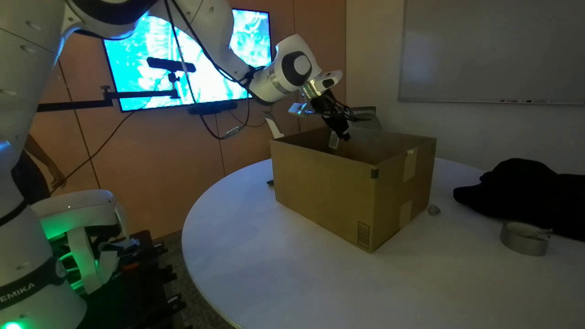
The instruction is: Put the marker in the yellow towel and wrap the marker, then put the towel in the box
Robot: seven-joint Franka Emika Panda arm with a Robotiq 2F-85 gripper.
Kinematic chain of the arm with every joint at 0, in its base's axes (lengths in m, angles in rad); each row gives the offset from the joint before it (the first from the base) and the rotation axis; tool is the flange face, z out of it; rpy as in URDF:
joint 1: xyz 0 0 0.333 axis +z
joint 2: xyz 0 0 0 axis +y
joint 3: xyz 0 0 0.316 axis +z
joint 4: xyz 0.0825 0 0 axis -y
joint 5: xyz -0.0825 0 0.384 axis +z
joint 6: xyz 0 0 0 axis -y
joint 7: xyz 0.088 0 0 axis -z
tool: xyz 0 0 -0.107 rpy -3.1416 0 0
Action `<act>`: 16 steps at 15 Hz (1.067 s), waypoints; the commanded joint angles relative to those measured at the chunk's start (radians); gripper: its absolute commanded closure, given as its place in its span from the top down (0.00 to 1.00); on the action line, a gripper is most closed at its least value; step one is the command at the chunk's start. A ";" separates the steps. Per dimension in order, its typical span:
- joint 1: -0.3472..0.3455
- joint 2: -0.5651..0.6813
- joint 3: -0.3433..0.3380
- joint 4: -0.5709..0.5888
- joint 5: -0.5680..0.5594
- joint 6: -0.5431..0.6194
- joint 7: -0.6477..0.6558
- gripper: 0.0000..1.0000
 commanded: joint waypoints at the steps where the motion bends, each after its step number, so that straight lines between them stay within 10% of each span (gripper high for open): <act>1: -0.006 0.056 -0.036 0.063 0.075 0.034 -0.114 0.78; 4: -0.027 -0.014 -0.042 -0.017 0.132 0.012 -0.222 0.99; 16: -0.148 -0.605 0.002 -0.589 0.391 -0.199 -0.701 1.00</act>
